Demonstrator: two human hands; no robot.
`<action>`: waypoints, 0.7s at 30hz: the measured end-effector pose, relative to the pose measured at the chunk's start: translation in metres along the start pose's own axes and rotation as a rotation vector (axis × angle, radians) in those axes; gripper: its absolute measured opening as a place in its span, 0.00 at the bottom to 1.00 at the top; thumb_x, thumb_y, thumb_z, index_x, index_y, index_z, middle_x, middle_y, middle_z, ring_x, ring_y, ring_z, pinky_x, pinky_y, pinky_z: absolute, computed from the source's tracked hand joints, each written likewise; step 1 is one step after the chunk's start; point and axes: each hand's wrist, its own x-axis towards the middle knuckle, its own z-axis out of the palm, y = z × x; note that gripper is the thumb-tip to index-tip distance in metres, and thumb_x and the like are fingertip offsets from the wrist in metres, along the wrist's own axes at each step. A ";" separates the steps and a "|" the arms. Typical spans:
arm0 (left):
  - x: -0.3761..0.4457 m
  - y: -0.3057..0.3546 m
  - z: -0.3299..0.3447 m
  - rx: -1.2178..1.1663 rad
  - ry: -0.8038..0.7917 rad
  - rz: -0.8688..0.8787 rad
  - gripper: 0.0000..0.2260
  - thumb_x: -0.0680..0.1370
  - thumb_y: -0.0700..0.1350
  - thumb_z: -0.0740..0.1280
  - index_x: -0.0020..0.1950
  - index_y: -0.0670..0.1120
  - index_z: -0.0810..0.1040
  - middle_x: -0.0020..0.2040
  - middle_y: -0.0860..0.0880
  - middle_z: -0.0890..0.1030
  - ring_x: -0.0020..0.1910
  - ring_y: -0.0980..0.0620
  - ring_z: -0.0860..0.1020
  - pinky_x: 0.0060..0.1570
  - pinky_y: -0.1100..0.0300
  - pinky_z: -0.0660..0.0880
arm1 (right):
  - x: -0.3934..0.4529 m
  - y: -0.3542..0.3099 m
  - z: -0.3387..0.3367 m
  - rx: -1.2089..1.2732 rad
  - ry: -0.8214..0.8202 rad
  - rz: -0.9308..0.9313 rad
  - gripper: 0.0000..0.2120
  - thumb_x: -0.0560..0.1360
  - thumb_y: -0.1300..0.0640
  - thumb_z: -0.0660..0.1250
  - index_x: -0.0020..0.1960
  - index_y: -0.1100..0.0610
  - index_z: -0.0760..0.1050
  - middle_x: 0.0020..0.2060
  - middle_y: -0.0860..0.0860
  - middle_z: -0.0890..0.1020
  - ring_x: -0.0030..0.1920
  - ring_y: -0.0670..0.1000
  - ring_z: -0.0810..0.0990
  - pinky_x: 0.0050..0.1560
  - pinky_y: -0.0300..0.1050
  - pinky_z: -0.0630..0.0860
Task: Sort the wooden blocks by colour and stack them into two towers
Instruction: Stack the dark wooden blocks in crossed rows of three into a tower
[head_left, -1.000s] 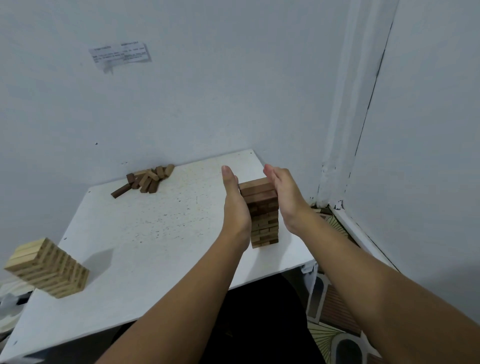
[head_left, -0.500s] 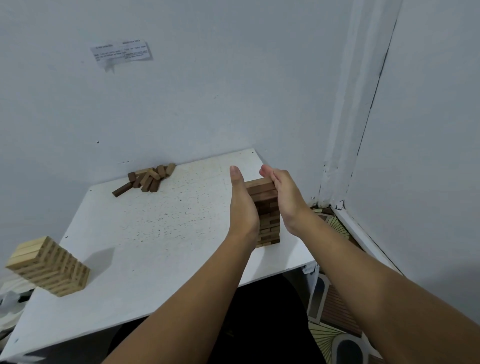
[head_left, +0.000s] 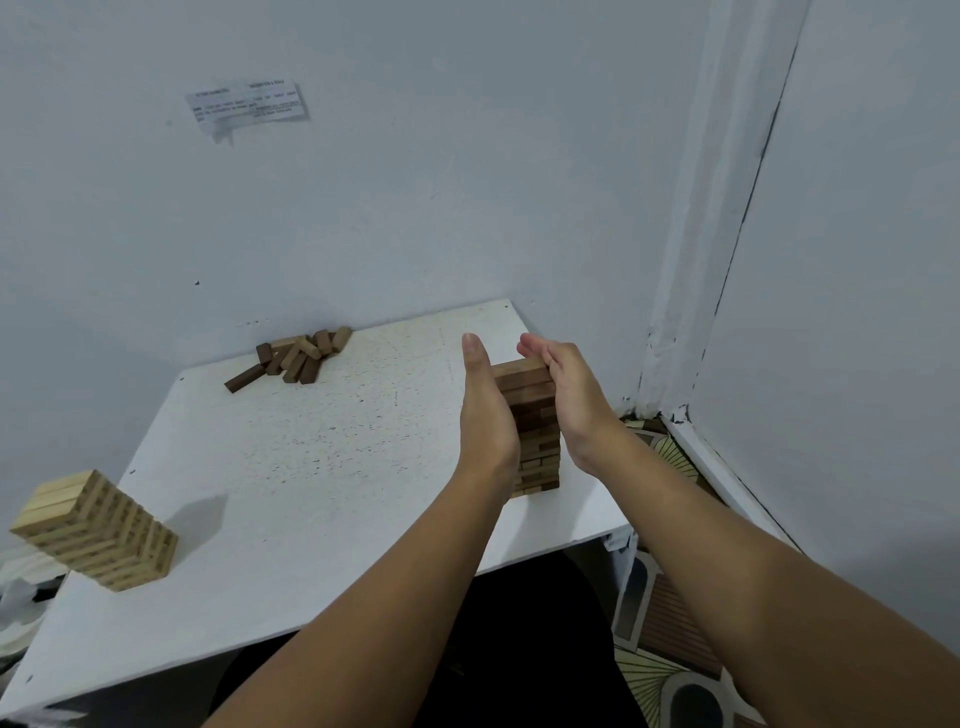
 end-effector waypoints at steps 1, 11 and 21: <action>0.000 -0.001 0.000 -0.003 -0.004 -0.005 0.22 0.83 0.69 0.47 0.43 0.61 0.74 0.37 0.62 0.83 0.30 0.71 0.79 0.24 0.76 0.71 | 0.000 0.000 0.000 -0.001 0.000 -0.002 0.31 0.69 0.33 0.54 0.69 0.43 0.73 0.71 0.41 0.74 0.75 0.45 0.67 0.80 0.56 0.58; -0.006 0.003 -0.004 -0.035 -0.009 0.009 0.18 0.83 0.69 0.45 0.56 0.65 0.71 0.43 0.70 0.75 0.36 0.78 0.75 0.47 0.74 0.70 | -0.001 -0.004 -0.004 -0.021 0.017 -0.025 0.27 0.80 0.37 0.52 0.75 0.44 0.70 0.73 0.44 0.73 0.77 0.45 0.64 0.81 0.56 0.54; 0.025 0.018 -0.065 -0.062 0.203 0.096 0.34 0.82 0.70 0.47 0.80 0.52 0.66 0.78 0.51 0.70 0.78 0.51 0.64 0.75 0.48 0.58 | 0.006 -0.034 -0.001 -0.245 0.075 -0.172 0.22 0.86 0.44 0.47 0.77 0.45 0.67 0.75 0.45 0.69 0.76 0.46 0.64 0.70 0.46 0.58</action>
